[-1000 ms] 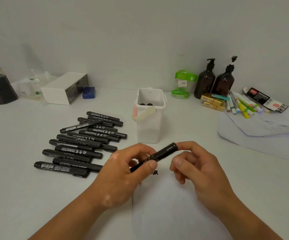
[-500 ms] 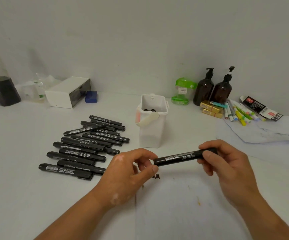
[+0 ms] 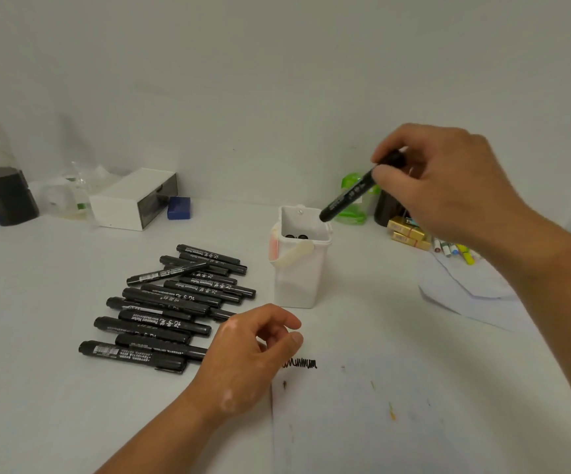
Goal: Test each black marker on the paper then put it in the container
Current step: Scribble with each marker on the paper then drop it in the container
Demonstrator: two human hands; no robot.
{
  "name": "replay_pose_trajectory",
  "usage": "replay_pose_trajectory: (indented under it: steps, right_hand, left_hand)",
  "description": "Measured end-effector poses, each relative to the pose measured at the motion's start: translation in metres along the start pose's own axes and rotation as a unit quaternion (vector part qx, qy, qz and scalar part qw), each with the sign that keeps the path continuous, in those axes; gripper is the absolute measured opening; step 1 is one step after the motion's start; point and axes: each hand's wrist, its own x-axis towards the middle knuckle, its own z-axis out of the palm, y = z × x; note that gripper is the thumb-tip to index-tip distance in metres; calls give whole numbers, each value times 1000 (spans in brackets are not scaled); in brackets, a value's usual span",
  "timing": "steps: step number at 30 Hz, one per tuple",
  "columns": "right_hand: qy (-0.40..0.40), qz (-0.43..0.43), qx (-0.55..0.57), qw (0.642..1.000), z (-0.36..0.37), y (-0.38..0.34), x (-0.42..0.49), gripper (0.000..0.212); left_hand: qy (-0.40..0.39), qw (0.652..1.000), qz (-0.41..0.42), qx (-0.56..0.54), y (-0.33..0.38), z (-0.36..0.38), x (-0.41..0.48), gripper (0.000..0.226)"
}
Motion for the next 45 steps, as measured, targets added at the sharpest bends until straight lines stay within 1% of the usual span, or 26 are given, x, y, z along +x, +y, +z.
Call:
replay_pose_trajectory:
  steps: [2,5,11,16,20,25,28,34,40,45]
  right_hand:
    - [-55,-12,-39,998,11,-4,15,5]
    - [-131,-27,-72,988,31,-6,27,8]
    - [-236,-59,-157,957,66,-10,29,15]
    - [-292,-47,-178,938,78,-11,24,19]
    - [-296,-57,-191,934,84,-9,20,26]
    - [-288,-90,-203,932,89,-7,17,46]
    - [-285,-103,-207,930,90,-7,13,52]
    - [-277,-89,-201,936,95,-1,7,48]
    - [-271,-85,-201,938,103,7,1,53]
    - [-263,-82,-198,941,104,8,-1,52]
  left_hand:
    - [-3,1000,-3,-7,0,0,0,6]
    - [-3,1000,-3,-13,-1,-1,1,7]
    - [-9,1000,-1,-17,-4,-1,1,8]
    - [-17,1000,3,-15,-4,-1,1,8]
    - [-20,1000,5,-21,-3,-1,1,7]
    - [-25,999,10,-19,-2,-1,1,7]
    - [-26,999,12,-18,-2,-1,1,7]
    - [-29,999,14,-22,-2,-1,1,8]
    - [-31,999,11,-24,-2,-1,2,9]
    - [-28,999,13,-27,-2,-2,2,8]
